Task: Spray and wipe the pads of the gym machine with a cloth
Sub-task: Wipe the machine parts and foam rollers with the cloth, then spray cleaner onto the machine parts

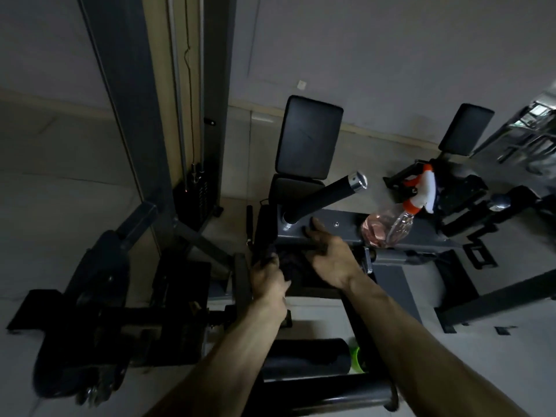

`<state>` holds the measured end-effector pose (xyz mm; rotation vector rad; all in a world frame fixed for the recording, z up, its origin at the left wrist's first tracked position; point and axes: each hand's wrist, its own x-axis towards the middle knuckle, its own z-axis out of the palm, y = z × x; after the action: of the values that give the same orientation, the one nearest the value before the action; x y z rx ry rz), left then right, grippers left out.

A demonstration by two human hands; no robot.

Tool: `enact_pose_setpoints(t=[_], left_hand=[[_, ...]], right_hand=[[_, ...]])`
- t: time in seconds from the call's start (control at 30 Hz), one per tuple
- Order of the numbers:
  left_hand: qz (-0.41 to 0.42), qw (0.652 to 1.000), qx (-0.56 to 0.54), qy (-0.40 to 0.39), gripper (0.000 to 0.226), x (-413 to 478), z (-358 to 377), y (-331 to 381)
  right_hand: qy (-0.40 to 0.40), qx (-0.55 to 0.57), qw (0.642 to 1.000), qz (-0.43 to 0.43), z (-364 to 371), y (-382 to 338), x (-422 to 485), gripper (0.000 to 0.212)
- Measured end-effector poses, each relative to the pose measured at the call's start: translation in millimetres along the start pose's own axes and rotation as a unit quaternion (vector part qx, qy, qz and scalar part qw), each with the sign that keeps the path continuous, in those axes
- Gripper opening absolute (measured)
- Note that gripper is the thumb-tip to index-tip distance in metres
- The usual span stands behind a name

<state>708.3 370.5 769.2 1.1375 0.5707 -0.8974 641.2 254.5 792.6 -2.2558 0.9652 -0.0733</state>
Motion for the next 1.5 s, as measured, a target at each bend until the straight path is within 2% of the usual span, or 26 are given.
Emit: enact_pose_setpoints(t=[0.07,0.17,0.23,0.3,0.37,0.47,0.5,0.53,0.6,0.67,0.73,0.87,0.93,1.0,1.13,1.3,1.4,1.5], left_hand=[[-0.048,0.997,-0.055,-0.016,0.029,-13.9,-4.2,12.5],[-0.063,0.993,-0.043,-0.092,0.031,-36.2,-3.1,23.0],[-0.067,0.991,-0.025,-0.113,0.035,-51.3,4.8,30.5],[-0.070,0.989,-0.014,-0.132,0.034,-65.4,17.7,35.2],[-0.055,0.989,0.000,-0.140,0.031,-79.2,31.5,37.1],[-0.055,0.988,0.013,-0.146,0.030,-93.0,53.8,29.2],[-0.050,0.987,0.008,-0.150,0.029,-98.1,59.1,26.0],[-0.047,0.988,0.004,-0.148,0.028,-101.0,64.3,21.2],[-0.041,0.989,0.004,-0.144,0.024,-109.7,79.1,8.6],[-0.028,0.989,-0.004,-0.145,0.024,-121.2,95.0,-4.0],[0.005,0.988,-0.008,-0.155,0.024,-142.3,122.6,-23.8],[0.058,0.982,-0.036,-0.177,0.032,-189.1,189.3,-93.6],[0.052,0.978,-0.065,-0.194,0.037,-202.2,217.6,-131.5],[0.023,0.974,-0.066,-0.214,0.039,-214.0,251.0,-181.1],[-0.032,0.971,-0.014,-0.239,0.035,-222.1,326.2,-282.8],[-0.043,0.964,0.021,-0.262,0.022,-203.8,413.1,-360.0],[-0.010,0.972,0.003,-0.235,0.029,-168.6,466.4,-380.9],[-0.015,0.967,-0.041,-0.251,0.031,-146.0,510.9,-391.0]], right_hand=[[0.073,0.084,0.994,0.020,-18.2,3.1,-11.3,0.047],[0.226,0.129,0.965,0.017,-50.2,11.7,-42.9,0.011],[0.329,0.165,0.929,0.035,-71.3,18.8,-57.1,0.020],[0.411,0.206,0.886,0.063,-89.1,24.1,-60.8,0.017],[0.447,0.219,0.865,0.058,-101.6,29.9,-53.0,0.029],[0.389,0.215,0.892,0.085,-121.1,44.5,-24.9,0.070],[0.361,0.205,0.905,0.087,-124.3,49.0,-13.6,0.075],[0.335,0.201,0.916,0.086,-126.6,52.7,-3.0,0.070],[0.309,0.178,0.933,0.052,-131.8,63.0,9.3,0.036],[0.312,0.179,0.933,-0.013,-135.7,68.5,6.0,0.021],[0.310,0.205,0.924,-0.084,-153.0,79.7,-15.6,0.016],[0.239,0.254,0.916,-0.199,-209.3,135.0,-76.7,0.032],[0.212,0.244,0.917,-0.234,-241.1,168.6,-104.2,0.023],[0.216,0.234,0.919,-0.232,-278.5,215.7,-136.1,0.014],[0.233,0.243,0.921,-0.198,-348.6,321.3,-175.0,0.010],[0.201,0.254,0.942,-0.086,-394.5,430.7,-177.4,0.009],[0.169,0.270,0.947,-0.052,-415.7,478.5,-158.9,0.027],[0.128,0.262,0.956,-0.043,-435.9,510.2,-123.5,0.039]])
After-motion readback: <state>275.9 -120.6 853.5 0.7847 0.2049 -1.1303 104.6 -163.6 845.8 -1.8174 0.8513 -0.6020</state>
